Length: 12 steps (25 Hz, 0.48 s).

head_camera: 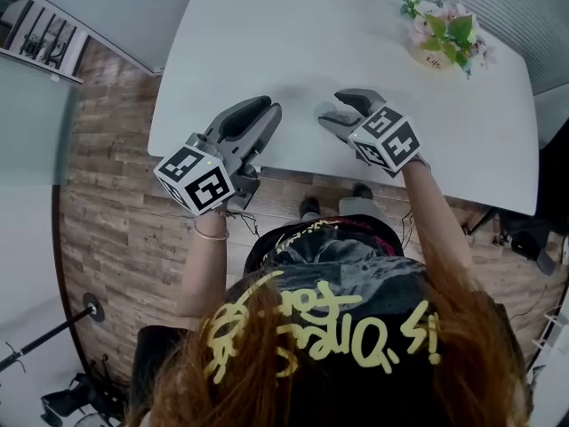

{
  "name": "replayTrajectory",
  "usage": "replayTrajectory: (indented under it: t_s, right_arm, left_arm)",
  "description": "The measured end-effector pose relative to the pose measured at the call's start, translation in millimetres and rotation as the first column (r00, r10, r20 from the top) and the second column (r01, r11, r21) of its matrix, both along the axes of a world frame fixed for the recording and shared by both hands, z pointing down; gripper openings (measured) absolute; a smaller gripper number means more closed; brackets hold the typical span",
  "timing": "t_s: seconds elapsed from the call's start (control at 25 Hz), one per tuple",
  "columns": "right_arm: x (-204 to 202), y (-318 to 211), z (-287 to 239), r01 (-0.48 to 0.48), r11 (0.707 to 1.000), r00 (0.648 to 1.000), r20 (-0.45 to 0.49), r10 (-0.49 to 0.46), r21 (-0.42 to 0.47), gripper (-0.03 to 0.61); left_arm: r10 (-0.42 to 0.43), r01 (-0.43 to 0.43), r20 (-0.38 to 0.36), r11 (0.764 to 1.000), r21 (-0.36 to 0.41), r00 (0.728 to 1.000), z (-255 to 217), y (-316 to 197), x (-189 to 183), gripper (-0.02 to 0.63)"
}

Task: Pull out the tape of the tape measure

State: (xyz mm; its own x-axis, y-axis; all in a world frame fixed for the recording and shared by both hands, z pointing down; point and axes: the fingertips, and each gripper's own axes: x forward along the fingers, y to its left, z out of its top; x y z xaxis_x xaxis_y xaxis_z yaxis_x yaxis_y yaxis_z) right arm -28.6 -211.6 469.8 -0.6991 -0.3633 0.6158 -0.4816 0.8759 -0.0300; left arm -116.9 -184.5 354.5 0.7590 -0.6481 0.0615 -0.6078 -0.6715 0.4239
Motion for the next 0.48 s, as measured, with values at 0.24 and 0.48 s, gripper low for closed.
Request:
replayTrajectory:
  t_s: [0.24, 0.48]
  right_arm:
    - [1, 0, -38, -0.041, 0.997, 0.99, 0.138, 0.031, 0.071, 0.232]
    - [2, -1, -82, -0.094, 0.978, 0.961, 0.275, 0.04, 0.185, 0.232]
  left_arm:
    - [0.006, -0.006, 0.012, 1.0, 0.014, 1.0, -4, 0, 6, 0.087]
    - [0.02, -0.021, 0.025, 0.999, 0.025, 0.999, -8, 0, 9, 0.086]
